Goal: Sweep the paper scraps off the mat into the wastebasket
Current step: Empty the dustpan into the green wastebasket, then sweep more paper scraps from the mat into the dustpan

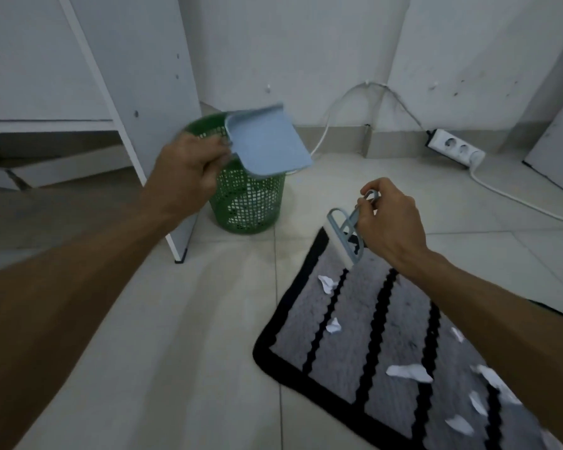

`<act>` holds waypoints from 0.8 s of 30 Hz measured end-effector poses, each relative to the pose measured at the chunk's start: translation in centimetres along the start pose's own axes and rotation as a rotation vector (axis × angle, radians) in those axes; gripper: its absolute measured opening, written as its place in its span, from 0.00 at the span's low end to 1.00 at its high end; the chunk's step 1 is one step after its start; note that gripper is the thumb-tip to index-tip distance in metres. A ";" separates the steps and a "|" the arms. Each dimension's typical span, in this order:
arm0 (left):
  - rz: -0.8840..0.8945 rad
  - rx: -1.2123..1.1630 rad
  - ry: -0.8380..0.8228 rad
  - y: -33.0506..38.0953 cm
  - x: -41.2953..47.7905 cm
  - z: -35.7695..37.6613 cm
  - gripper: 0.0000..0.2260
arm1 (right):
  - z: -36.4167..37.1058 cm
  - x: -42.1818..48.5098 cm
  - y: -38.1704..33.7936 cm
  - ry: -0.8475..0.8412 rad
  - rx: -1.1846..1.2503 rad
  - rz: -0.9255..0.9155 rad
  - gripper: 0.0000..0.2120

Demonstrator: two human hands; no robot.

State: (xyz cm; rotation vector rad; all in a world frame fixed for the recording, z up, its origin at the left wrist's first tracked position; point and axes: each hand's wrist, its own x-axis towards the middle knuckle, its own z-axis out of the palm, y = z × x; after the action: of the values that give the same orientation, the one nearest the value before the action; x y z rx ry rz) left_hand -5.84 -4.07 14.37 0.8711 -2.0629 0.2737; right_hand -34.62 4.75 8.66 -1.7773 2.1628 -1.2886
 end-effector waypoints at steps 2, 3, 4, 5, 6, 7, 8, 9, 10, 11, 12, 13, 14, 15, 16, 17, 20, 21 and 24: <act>-0.034 -0.059 -0.113 1.8 -3.2 0.9 0.05 | -0.8 -0.8 1.1 -0.048 -0.034 0.020 0.05; -0.066 -0.076 -0.195 2.4 -4.7 1.4 0.05 | -1.0 -1.2 1.5 -0.078 -0.045 0.018 0.05; -0.093 -0.085 -0.283 3.0 -6.3 1.9 0.06 | -1.3 -1.7 1.9 -0.109 -0.055 0.010 0.06; -0.111 -0.096 -0.371 3.5 -7.7 2.3 0.07 | -1.4 -2.2 2.3 -0.139 -0.064 -0.003 0.06; -0.122 -0.111 -0.456 3.9 -9.1 2.6 0.09 | -1.4 -2.6 2.6 -0.168 -0.077 -0.017 0.06; -0.125 -0.129 -0.531 4.3 -10.3 2.9 0.09 | -1.4 -3.1 2.8 -0.196 -0.088 -0.032 0.06; -0.119 -0.141 -0.592 4.7 -11.3 3.1 0.10 | -1.3 -3.5 3.1 -0.223 -0.103 -0.049 0.06; -0.109 -0.149 -0.637 5.2 -12.2 3.2 0.10 | -1.1 -3.8 3.4 -0.247 -0.122 -0.075 0.06; -0.098 -0.156 -0.669 5.5 -12.8 3.3 0.09 | -0.9 -4.0 3.6 -0.270 -0.146 -0.104 0.06; -0.088 -0.164 -0.686 5.8 -13.3 3.3 0.09 | -0.6 -4.2 3.8 -0.289 -0.164 -0.131 0.07; -0.082 -0.171 -0.694 5.9 -13.8 3.2 0.08 | -0.2 -4.4 3.9 -0.301 -0.172 -0.155 0.07; -0.081 -0.175 -0.704 5.9 -14.2 3.2 0.08 | 0.1 -4.5 4.1 -0.305 -0.174 -0.177 0.07; -0.086 -0.175 -0.720 5.9 -14.6 3.2 0.07 | 0.4 -4.6 4.1 -0.305 -0.175 -0.197 0.06; -0.093 -0.176 -0.740 6.0 -15.0 3.1 0.06 | 0.8 -4.8 4.2 -0.303 -0.177 -0.211 0.06; -0.096 -0.179 -0.752 6.2 -15.5 3.1 0.05 | 1.1 -4.9 4.1 -0.306 -0.175 -0.216 0.06; -0.092 -0.186 -0.748 6.4 -16.1 3.1 0.05 | 1.3 -5.1 3.9 -0.313 -0.165 -0.217 0.06; -0.115 -0.204 -0.711 7.4 -18.0 3.4 0.06 | 2.1 -6.1 3.1 -0.369 -0.152 -0.254 0.06; -0.145 -0.201 -0.709 7.7 -18.6 3.5 0.07 | 2.3 -6.7 2.7 -0.392 -0.165 -0.278 0.06; -0.217 -0.203 -0.735 8.6 -19.8 3.9 0.12 | 2.3 -8.4 1.6 -0.415 -0.166 -0.292 0.06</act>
State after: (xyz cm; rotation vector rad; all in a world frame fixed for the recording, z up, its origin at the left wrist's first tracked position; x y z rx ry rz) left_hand -6.39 9.93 -2.57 1.1697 -2.5615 -0.4337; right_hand -31.94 10.44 2.51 -2.2489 1.8765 -0.6993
